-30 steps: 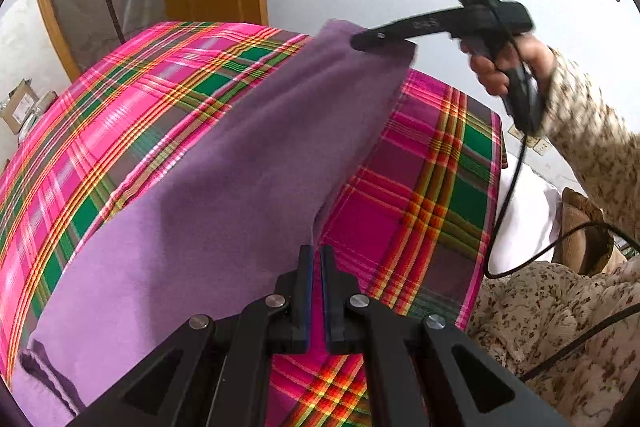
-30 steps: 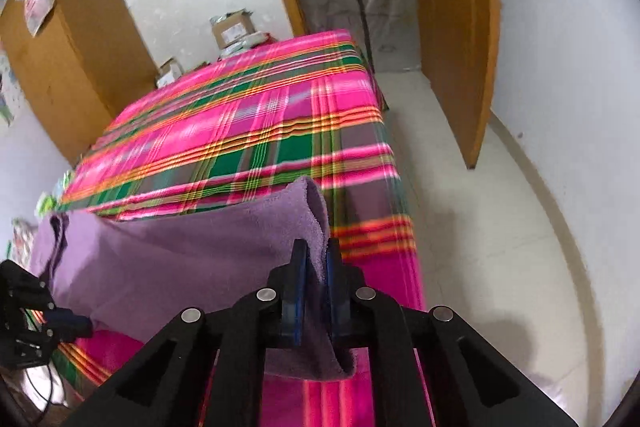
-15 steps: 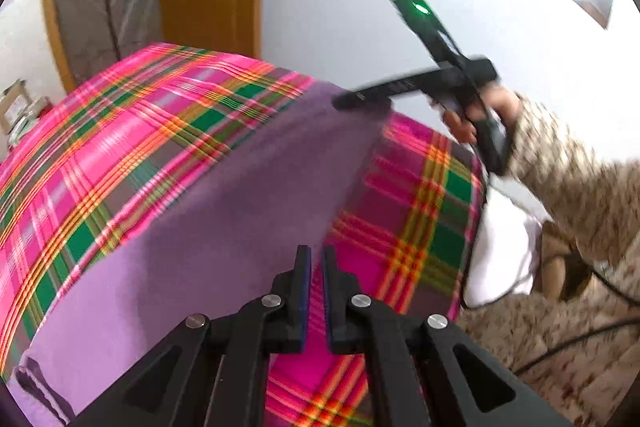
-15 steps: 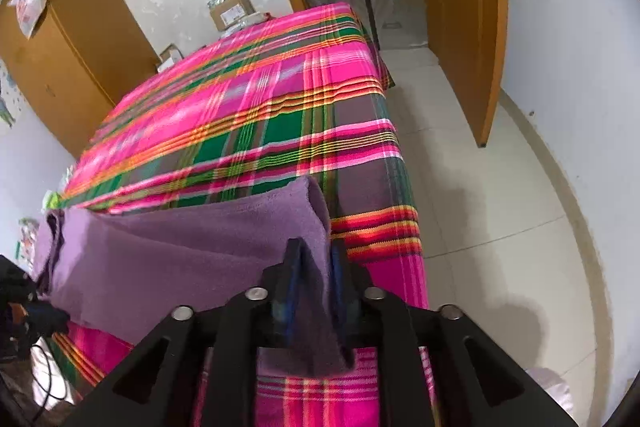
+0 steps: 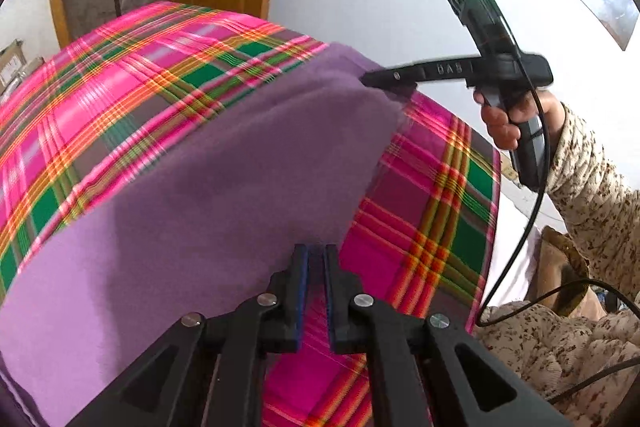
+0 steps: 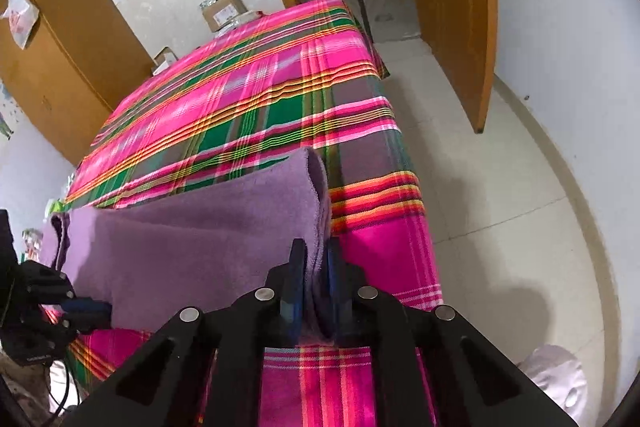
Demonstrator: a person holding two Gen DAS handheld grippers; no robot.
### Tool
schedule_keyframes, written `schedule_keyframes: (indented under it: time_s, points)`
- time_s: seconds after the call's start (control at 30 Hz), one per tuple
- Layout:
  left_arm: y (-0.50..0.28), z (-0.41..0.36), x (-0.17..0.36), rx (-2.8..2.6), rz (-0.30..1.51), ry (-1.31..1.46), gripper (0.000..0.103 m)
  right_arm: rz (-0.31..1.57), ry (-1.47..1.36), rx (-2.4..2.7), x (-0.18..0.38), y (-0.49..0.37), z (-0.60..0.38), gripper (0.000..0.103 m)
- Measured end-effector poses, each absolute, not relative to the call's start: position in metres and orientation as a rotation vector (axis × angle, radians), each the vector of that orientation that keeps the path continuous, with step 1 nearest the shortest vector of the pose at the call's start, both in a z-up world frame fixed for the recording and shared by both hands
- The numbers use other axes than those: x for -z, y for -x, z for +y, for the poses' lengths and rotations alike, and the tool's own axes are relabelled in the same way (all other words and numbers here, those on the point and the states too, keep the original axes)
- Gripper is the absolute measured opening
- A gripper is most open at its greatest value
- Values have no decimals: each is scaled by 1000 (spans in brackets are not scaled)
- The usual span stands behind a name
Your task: Fold clothes
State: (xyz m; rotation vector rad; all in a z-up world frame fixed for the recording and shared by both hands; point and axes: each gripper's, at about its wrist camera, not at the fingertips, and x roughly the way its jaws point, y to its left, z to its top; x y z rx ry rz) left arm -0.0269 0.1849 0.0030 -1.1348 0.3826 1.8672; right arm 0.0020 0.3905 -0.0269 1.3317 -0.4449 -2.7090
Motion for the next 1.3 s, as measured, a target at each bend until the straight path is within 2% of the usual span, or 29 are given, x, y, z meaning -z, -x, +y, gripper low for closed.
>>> schedule_keyframes:
  time_s: [0.13,0.27,0.37,0.43,0.5,0.67,0.7,0.73,0.77,0.8,1.1,1.2,1.23,1.3]
  points:
    - [24,184,-3,-1852,379,1130,10,-474,-1249,2770,16,-8,393,9]
    - [26,182,-2,-1849,348,1135,10,-353,-1347,2772,21,-2,384,10]
    - [25,183,-3,-1851,359,1129,10,-257,-1361,2787,15,3,377,26]
    - [25,184,-3,-1851,362,1129,10,-265,-1312,2789,9,8,378,43]
    - [26,184,-3,-1850,365,1129,10,-290,-1273,2793,4,18,380,46]
    - [27,185,-3,-1847,365,1131,10,-403,-1307,2728,13,47,389,47]
    - [27,185,-2,-1846,364,1132,10,-394,-1308,2724,13,48,388,43]
    - [27,185,-2,-1845,363,1132,11,-377,-1304,2726,13,49,386,24]
    - [27,185,-2,-1844,363,1133,11,-359,-1301,2728,13,50,385,11]
    - [27,185,-2,-1842,362,1133,11,-362,-1295,2729,12,50,385,8]
    - [28,185,-3,-1829,370,1130,11,-321,-1313,2810,18,56,381,8]
    - [27,185,-4,-1834,377,1128,12,-366,-1325,2807,19,54,386,14]
    - [27,185,-4,-1836,379,1128,12,-382,-1329,2815,18,52,388,21]
    - [26,185,-5,-1845,384,1126,12,-426,-1305,2830,11,43,396,27]
